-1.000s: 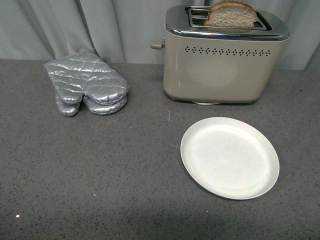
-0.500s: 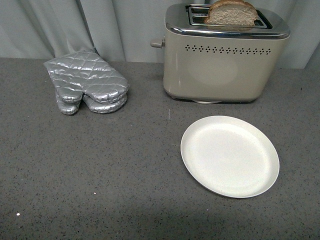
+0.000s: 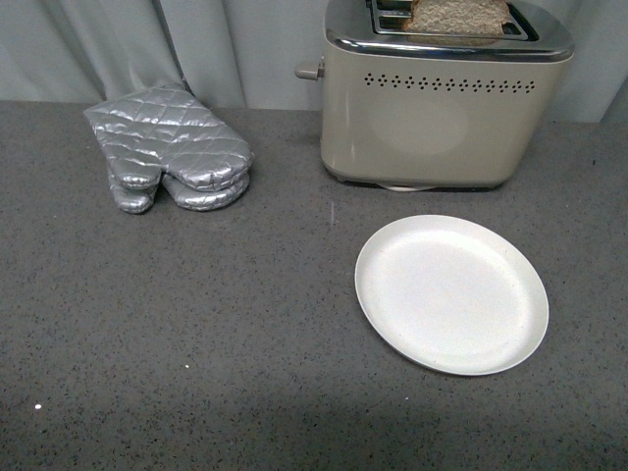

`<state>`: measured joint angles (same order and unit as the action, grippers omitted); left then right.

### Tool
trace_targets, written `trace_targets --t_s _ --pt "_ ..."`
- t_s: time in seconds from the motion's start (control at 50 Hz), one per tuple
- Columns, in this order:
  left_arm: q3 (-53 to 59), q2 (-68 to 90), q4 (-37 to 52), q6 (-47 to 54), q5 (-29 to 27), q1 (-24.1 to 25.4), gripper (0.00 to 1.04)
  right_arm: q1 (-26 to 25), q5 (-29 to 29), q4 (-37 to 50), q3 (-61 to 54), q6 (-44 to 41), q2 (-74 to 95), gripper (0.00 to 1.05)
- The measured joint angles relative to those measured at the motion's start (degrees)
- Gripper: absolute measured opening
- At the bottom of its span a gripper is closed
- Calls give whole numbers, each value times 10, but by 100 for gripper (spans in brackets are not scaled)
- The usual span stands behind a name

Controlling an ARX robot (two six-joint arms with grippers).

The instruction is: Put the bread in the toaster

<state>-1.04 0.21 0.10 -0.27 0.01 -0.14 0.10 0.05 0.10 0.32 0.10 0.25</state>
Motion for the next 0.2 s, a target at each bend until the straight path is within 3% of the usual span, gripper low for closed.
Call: trace_targets --t_s 0.2 --pt "0 0 0 0 0 0 98 0 0 0 0 0 0 95"
